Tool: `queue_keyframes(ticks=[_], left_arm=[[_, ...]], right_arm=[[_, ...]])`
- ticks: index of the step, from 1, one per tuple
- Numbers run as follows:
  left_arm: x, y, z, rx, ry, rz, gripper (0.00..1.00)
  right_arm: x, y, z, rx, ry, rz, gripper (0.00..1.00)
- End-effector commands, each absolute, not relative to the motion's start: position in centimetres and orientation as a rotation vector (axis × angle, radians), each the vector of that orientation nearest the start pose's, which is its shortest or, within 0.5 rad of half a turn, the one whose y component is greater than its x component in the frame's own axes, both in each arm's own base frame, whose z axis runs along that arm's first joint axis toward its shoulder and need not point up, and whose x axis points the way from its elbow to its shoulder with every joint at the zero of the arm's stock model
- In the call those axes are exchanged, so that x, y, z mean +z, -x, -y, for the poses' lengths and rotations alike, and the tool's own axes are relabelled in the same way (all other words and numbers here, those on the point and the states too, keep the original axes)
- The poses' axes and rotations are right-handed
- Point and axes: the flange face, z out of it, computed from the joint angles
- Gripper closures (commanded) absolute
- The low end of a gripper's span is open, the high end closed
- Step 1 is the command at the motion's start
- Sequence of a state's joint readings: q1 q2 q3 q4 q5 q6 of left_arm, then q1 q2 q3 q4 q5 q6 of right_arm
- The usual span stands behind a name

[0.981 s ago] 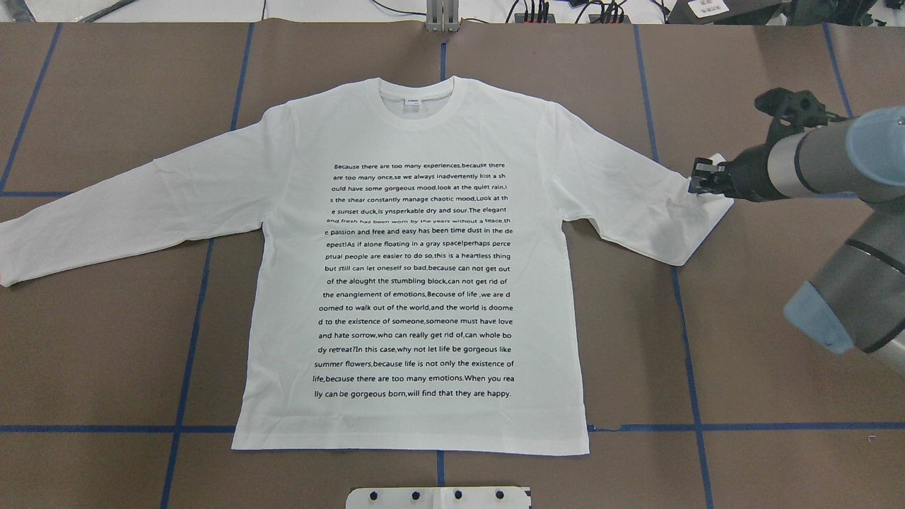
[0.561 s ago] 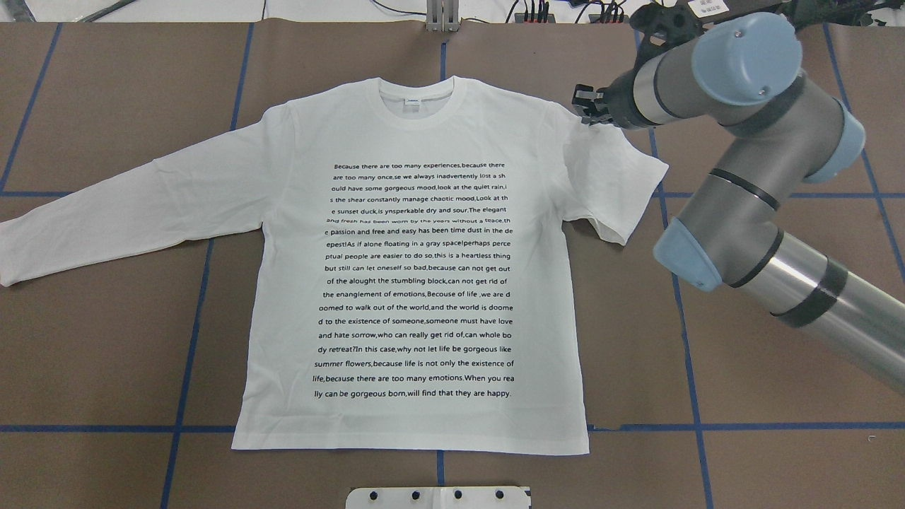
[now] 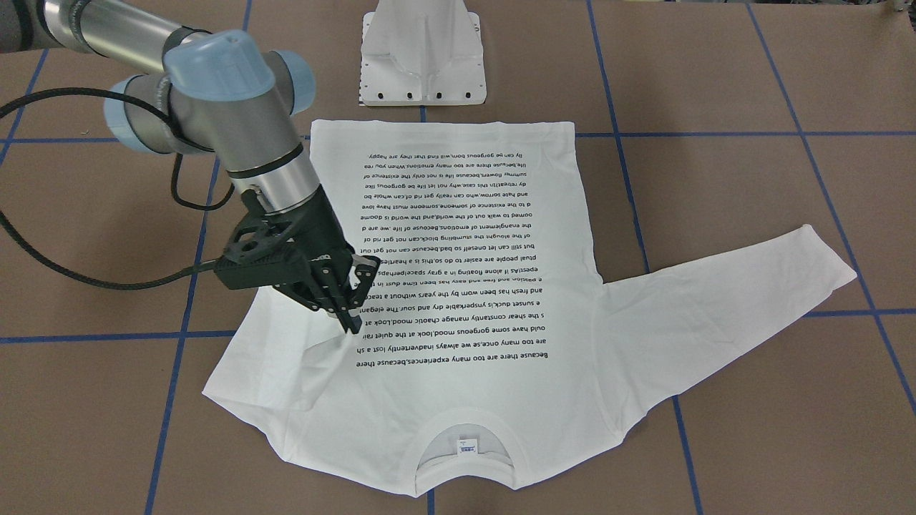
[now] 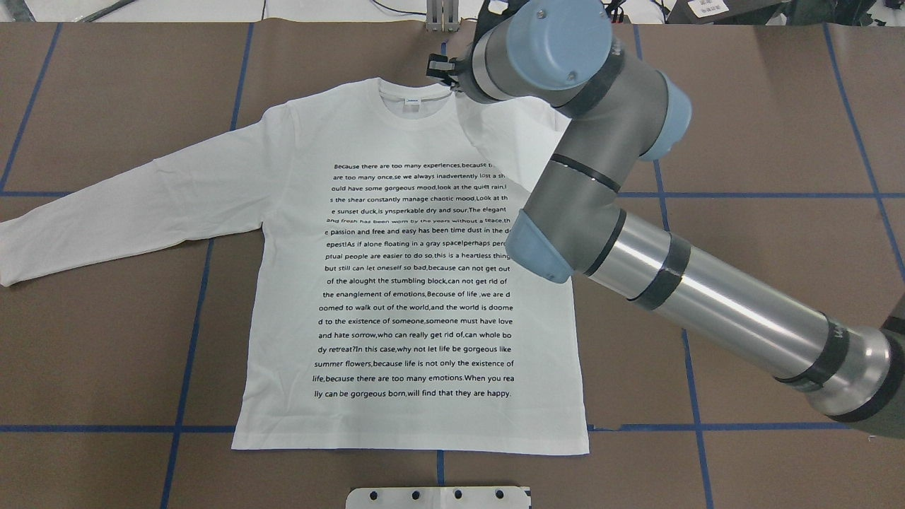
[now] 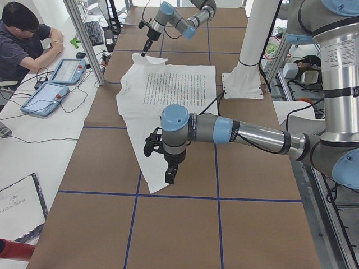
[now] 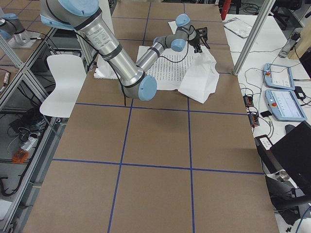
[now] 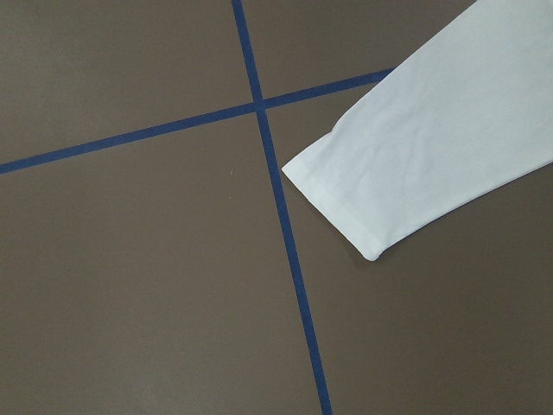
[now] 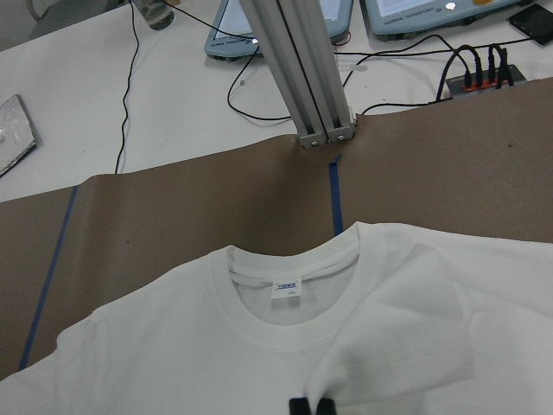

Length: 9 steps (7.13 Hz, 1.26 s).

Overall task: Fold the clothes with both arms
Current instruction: 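Lift the held sleeve with the right gripper and carry it toward the collar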

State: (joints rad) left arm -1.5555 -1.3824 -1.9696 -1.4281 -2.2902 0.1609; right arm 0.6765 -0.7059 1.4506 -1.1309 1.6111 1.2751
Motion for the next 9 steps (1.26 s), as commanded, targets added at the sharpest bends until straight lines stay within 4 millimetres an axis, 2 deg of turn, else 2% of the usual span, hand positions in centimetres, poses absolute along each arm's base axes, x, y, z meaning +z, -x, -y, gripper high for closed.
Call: queue_keyframes(ticks=[1, 3, 4, 5, 6, 8, 9], left_arm=[[56.8, 6.1, 41.0, 0.191, -0.115, -0.714, 0.00], [56.9, 6.1, 41.0, 0.190, -0.113, -0.714, 0.00], [56.9, 6.1, 41.0, 0.189, -0.113, -0.714, 0.00], [56.9, 6.1, 41.0, 0.190, -0.112, -0.714, 0.00], [56.9, 6.1, 40.9, 0.188, -0.110, -0.714, 0.00], [57.1, 6.1, 40.9, 0.187, -0.107, -0.715, 0.00], [57.3, 6.1, 41.0, 0.185, -0.103, -0.715, 0.00]], right_arm=[[10.9, 57.3, 51.8, 0.279, -0.589, 1.110, 1.00], [9.5, 60.8, 48.9, 0.265, -0.608, 1.107, 1.00], [8.2, 61.5, 48.6, 0.262, -0.612, 1.116, 1.00], [7.8, 63.2, 48.4, 0.257, -0.611, 1.099, 1.00], [7.4, 64.0, 47.5, 0.259, -0.624, 1.095, 1.00], [5.2, 65.3, 45.4, 0.243, -0.627, 1.125, 1.00], [5.5, 66.3, 44.3, 0.234, -0.627, 1.116, 1.00]])
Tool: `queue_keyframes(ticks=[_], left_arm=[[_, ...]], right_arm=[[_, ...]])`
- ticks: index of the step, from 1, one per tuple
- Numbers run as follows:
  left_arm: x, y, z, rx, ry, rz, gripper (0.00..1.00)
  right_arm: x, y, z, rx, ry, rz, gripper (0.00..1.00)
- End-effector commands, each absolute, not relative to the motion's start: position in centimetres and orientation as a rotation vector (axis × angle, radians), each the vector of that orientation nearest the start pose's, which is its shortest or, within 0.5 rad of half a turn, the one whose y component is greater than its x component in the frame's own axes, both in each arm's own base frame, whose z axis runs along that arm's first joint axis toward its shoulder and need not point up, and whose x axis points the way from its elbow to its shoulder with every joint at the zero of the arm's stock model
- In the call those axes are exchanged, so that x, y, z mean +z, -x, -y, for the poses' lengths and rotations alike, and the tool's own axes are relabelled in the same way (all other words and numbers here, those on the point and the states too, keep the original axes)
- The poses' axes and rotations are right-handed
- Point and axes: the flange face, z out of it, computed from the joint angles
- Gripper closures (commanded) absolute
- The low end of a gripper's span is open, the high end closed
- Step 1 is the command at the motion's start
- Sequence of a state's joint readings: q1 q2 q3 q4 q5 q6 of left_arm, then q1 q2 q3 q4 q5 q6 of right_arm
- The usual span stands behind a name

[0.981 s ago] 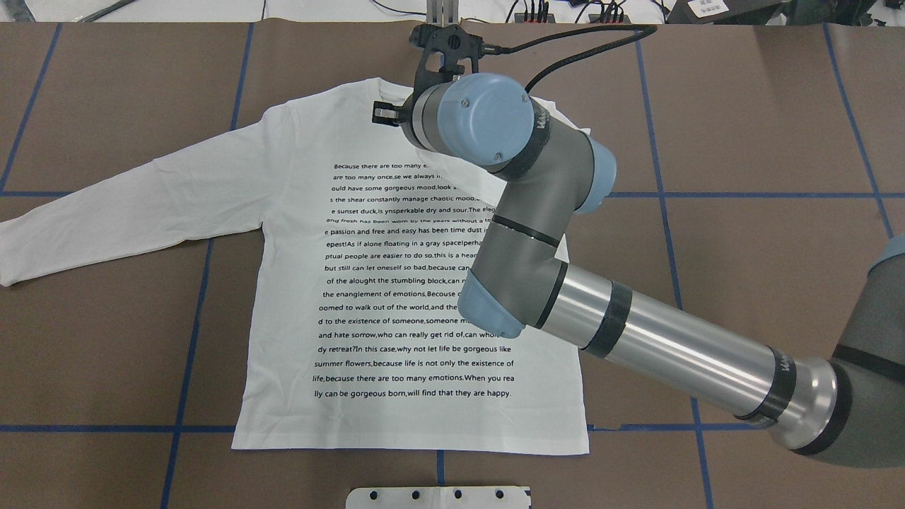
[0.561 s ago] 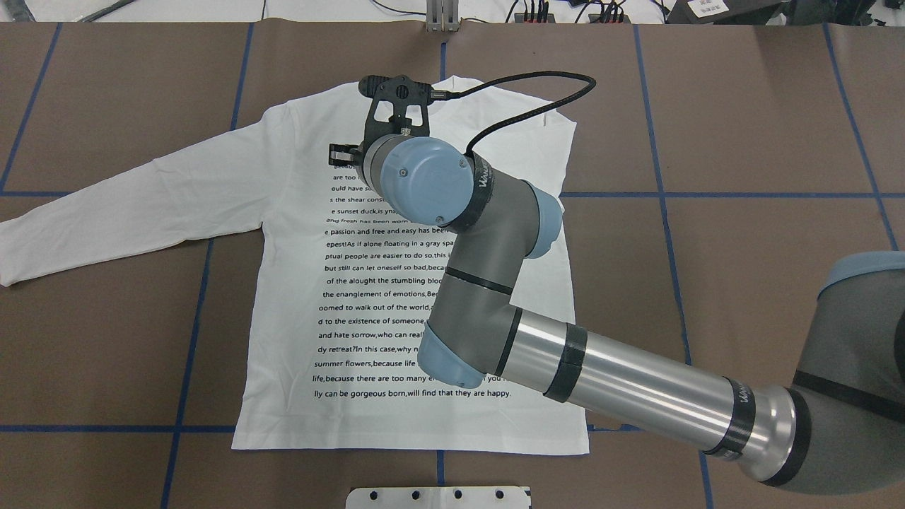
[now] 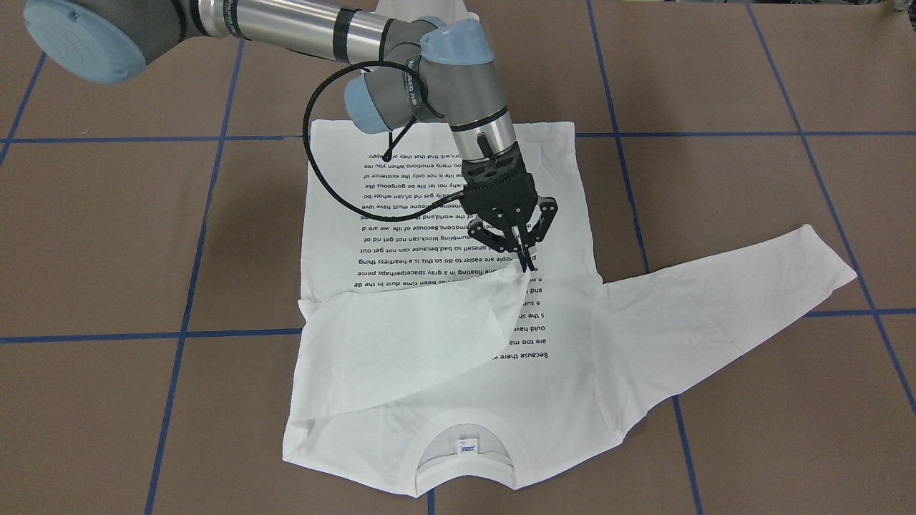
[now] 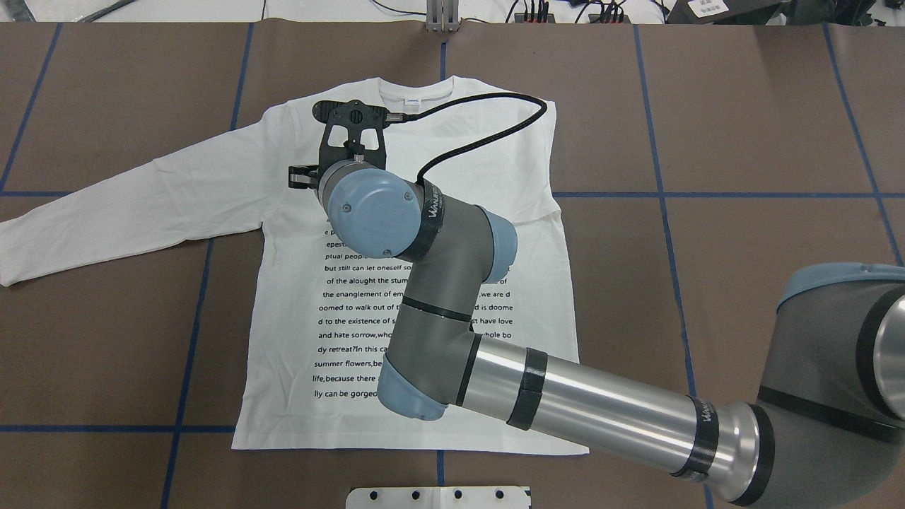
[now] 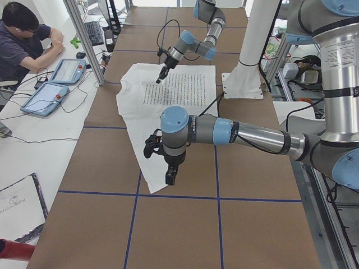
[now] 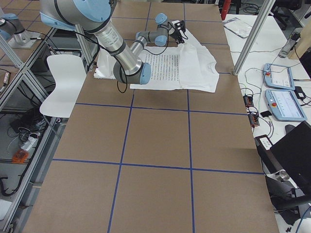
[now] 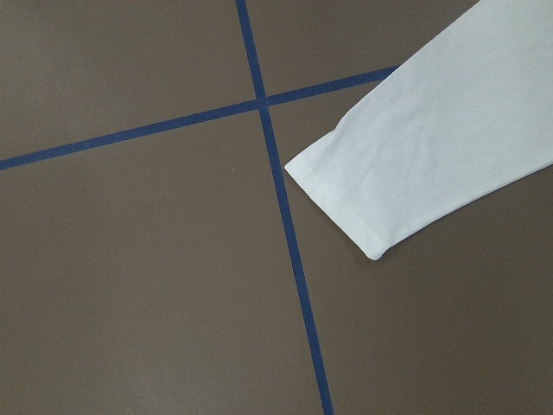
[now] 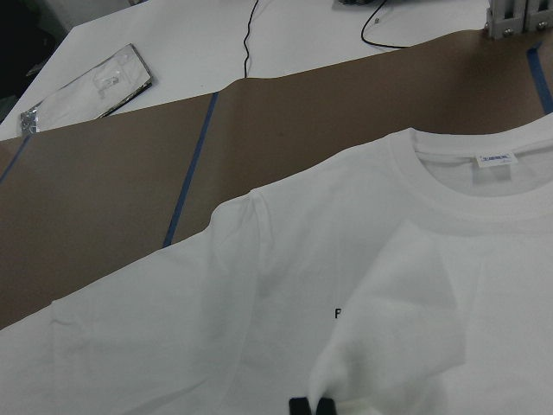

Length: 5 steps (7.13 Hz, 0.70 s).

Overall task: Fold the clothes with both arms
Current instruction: 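Lift the held sleeve with the right gripper and carry it toward the collar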

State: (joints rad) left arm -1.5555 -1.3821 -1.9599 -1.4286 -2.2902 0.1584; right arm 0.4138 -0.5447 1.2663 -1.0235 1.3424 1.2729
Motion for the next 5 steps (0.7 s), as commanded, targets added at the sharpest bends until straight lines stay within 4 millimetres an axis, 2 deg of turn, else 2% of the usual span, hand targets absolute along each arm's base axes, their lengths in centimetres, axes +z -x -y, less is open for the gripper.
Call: queue_keyframes(ticks=[1, 2, 3, 4, 5], left_arm=[[57.5, 6.1, 41.0, 0.187, -0.101, -0.715, 0.00], [57.6, 6.1, 41.0, 0.185, -0.099, -0.715, 0.00], [57.6, 6.1, 41.0, 0.184, -0.097, -0.717, 0.00], [57.6, 6.1, 41.0, 0.185, -0.099, -0.715, 0.00], [57.6, 6.1, 41.0, 0.185, -0.099, -0.715, 0.00]], right_arm=[[5.6, 67.0, 43.4, 0.215, -0.625, 1.115, 1.00], [5.8, 67.6, 42.5, 0.198, -0.617, 1.115, 1.00], [5.8, 68.0, 41.9, 0.189, -0.609, 1.119, 0.84], [5.7, 68.3, 41.5, 0.185, -0.605, 1.121, 0.53], [5.7, 68.5, 41.1, 0.179, -0.602, 1.117, 0.36]])
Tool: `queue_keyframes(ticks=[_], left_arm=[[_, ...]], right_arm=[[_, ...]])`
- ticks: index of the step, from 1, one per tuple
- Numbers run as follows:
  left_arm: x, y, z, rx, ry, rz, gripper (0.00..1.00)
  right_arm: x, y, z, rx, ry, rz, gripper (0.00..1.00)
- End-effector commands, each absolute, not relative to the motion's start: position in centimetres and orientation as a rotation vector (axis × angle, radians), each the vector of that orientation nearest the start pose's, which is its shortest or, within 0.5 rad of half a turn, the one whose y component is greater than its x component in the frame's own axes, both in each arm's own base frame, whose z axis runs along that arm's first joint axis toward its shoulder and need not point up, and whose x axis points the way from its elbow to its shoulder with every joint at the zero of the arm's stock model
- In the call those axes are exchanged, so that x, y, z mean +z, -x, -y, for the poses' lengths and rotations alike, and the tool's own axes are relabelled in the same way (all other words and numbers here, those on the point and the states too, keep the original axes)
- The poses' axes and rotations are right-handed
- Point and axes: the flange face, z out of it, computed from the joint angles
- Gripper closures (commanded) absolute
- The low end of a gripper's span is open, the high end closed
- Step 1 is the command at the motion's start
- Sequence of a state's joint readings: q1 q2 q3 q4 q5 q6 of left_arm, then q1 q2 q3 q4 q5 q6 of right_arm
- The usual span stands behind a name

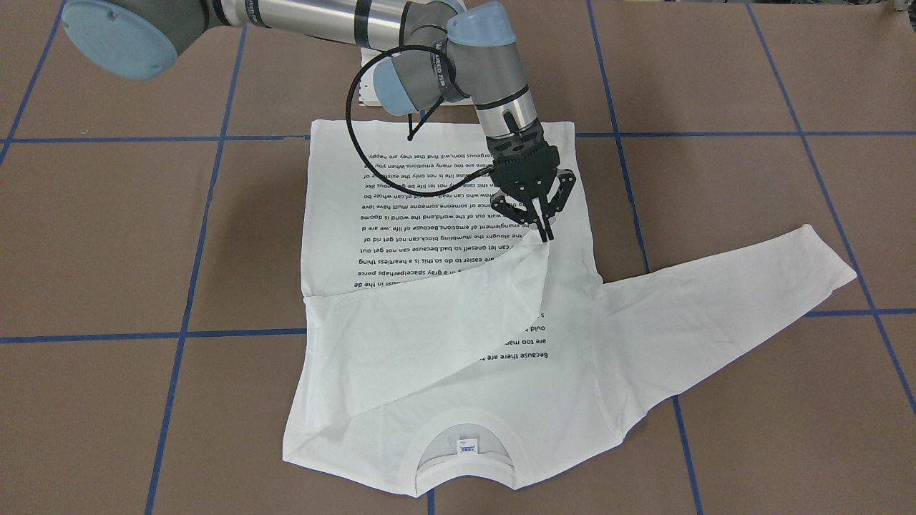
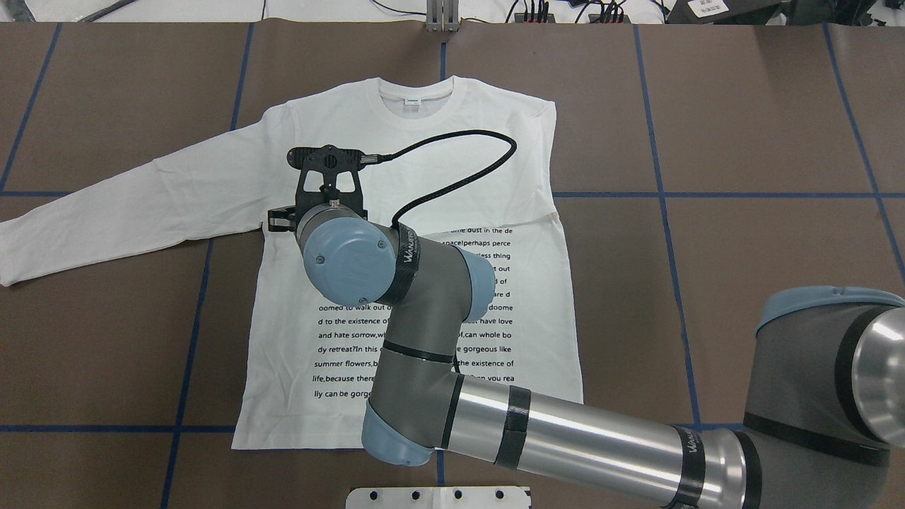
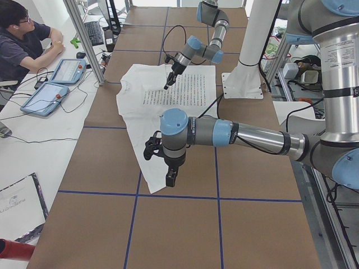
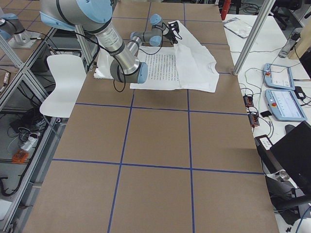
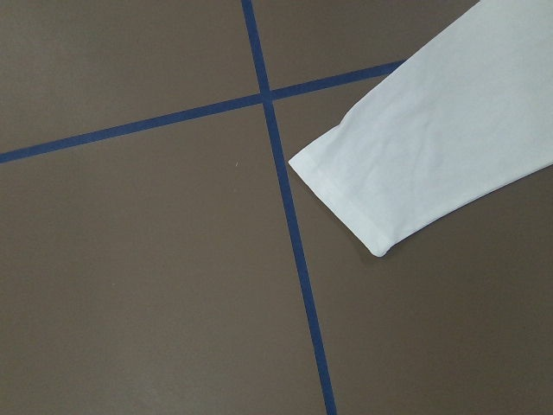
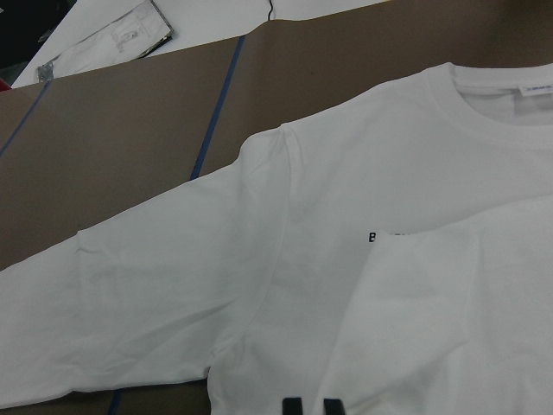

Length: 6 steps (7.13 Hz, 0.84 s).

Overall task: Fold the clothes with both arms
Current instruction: 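Lower the sleeve onto the shirt chest and open the right gripper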

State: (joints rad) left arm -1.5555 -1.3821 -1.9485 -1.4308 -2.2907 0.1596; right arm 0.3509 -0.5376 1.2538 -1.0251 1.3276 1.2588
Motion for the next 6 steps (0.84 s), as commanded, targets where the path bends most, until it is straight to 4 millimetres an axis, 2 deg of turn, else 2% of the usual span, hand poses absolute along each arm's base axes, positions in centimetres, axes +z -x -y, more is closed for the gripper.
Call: queue_keyframes(ticks=[1, 3, 4, 5, 6], left_arm=[[57.6, 6.1, 41.0, 0.184, -0.097, -0.715, 0.00], [57.7, 6.2, 41.0, 0.181, -0.097, -0.714, 0.00], [57.3, 6.0, 41.2, 0.189, -0.107, -0.715, 0.00], [57.2, 6.0, 41.4, 0.190, -0.110, -0.714, 0.00], [56.8, 6.0, 41.8, 0.190, -0.117, -0.712, 0.00]], right_arm=[[5.6, 68.7, 40.8, 0.173, -0.600, 1.115, 0.01], [4.7, 69.0, 41.0, 0.158, -0.564, 1.025, 0.00], [5.1, 68.2, 42.5, 0.166, -0.546, 0.961, 0.00], [6.4, 67.0, 44.9, 0.172, -0.472, 0.902, 0.00], [7.6, 66.8, 45.8, 0.195, -0.437, 0.877, 0.00]])
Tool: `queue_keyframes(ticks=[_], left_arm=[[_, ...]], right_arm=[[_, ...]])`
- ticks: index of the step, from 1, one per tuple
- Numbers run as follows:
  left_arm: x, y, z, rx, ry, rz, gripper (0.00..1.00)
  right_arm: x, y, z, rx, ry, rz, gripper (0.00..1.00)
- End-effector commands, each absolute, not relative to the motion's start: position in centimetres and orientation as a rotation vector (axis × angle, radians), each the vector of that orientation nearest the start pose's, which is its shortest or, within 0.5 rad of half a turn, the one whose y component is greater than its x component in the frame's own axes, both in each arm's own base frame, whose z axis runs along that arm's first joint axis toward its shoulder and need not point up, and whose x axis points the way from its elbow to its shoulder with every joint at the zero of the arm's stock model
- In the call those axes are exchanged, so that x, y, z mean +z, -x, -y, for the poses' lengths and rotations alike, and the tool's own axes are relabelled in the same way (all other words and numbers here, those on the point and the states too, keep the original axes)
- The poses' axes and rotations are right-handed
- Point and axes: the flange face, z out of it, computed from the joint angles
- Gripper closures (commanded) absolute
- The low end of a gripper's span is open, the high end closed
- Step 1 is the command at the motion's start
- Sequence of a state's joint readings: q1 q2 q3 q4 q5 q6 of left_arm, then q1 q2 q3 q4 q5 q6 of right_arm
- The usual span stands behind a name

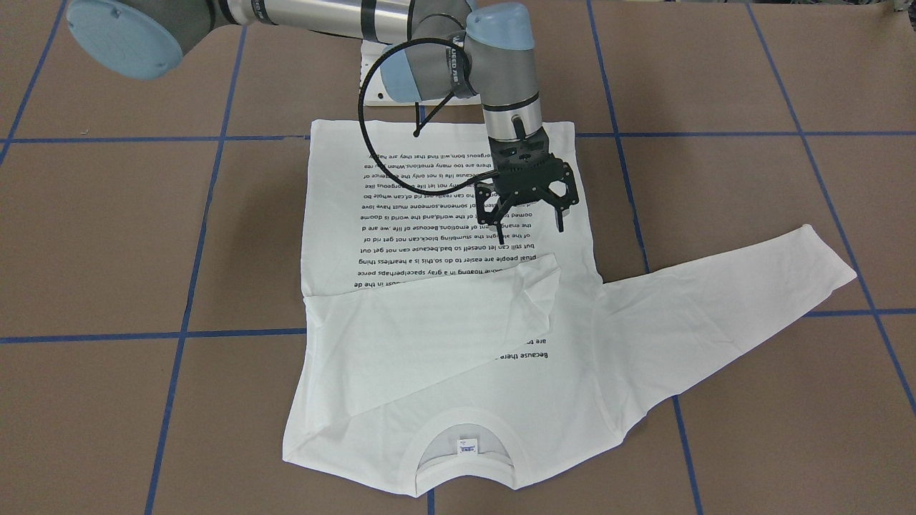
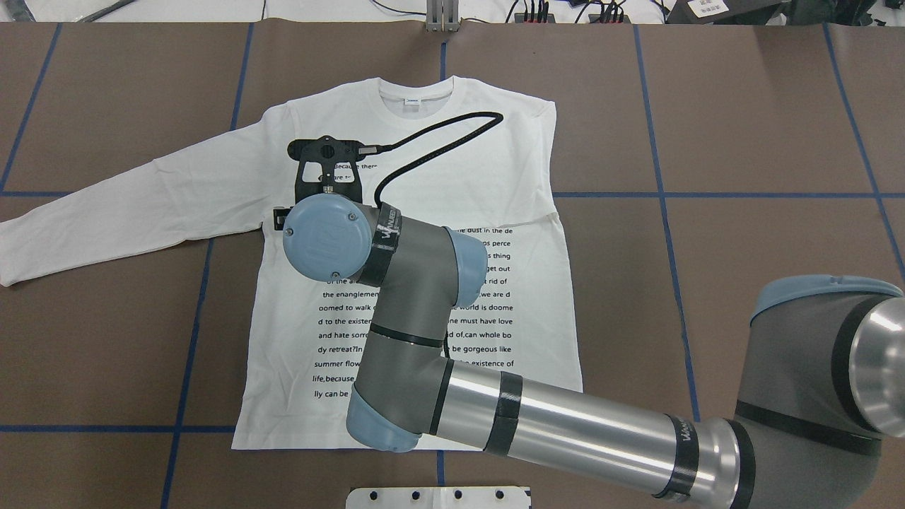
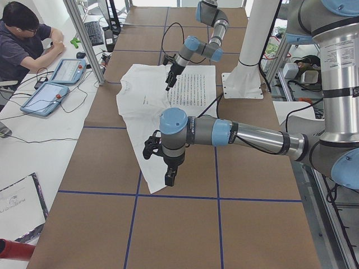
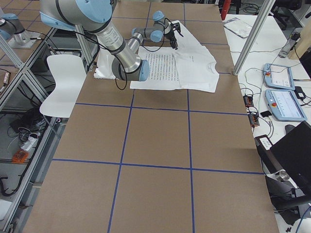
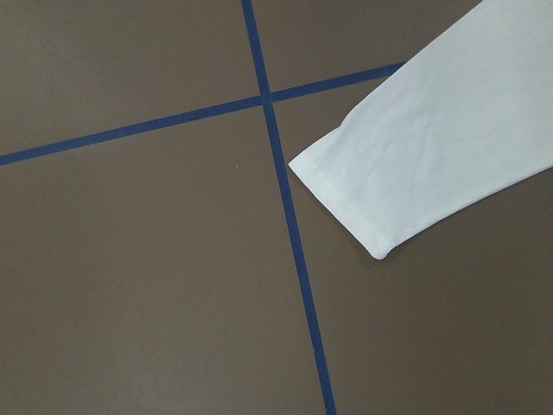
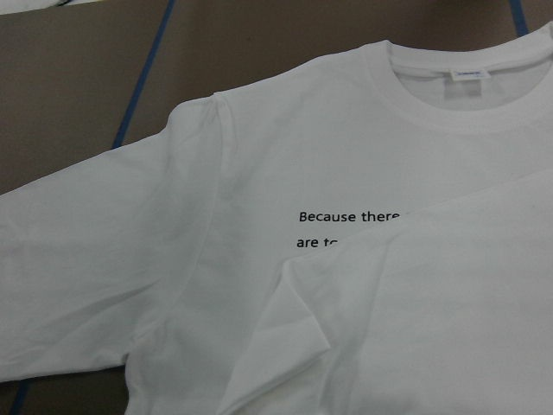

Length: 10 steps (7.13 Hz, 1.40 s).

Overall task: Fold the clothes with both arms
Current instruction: 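Lower the sleeve onto the shirt chest and open the right gripper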

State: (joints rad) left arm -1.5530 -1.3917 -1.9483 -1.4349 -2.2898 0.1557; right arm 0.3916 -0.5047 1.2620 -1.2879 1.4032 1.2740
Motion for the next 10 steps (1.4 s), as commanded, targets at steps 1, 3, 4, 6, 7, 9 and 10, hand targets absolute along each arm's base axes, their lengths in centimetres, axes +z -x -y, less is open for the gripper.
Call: queue_keyframes(ticks=[1, 3, 4, 6, 7, 9, 10], left_arm=[[56.8, 6.0, 41.8, 0.190, -0.117, -0.712, 0.00], [56.8, 6.0, 41.8, 0.190, -0.117, -0.711, 0.00], [56.8, 6.0, 41.8, 0.190, -0.117, -0.709, 0.00], [56.9, 6.0, 41.8, 0.190, -0.113, -0.708, 0.00], [56.8, 6.1, 41.9, 0.190, -0.115, -0.706, 0.00], [56.9, 6.1, 41.8, 0.189, -0.112, -0.705, 0.00], [56.9, 6.1, 41.8, 0.190, -0.113, -0.705, 0.00]], right_arm=[[9.4, 67.7, 46.3, 0.243, -0.407, 0.862, 0.00], [12.3, 70.7, 47.8, 0.279, -0.424, 0.942, 0.00], [11.2, 72.2, 48.3, 0.295, -0.418, 0.961, 0.01], [9.2, 75.3, 49.3, 0.410, -0.429, 1.029, 0.02], [8.3, 76.1, 49.1, 0.432, -0.425, 1.030, 0.02], [8.2, 77.4, 47.1, 0.446, -0.450, 1.028, 0.02], [7.5, 77.6, 46.7, 0.443, -0.450, 1.036, 0.02]])
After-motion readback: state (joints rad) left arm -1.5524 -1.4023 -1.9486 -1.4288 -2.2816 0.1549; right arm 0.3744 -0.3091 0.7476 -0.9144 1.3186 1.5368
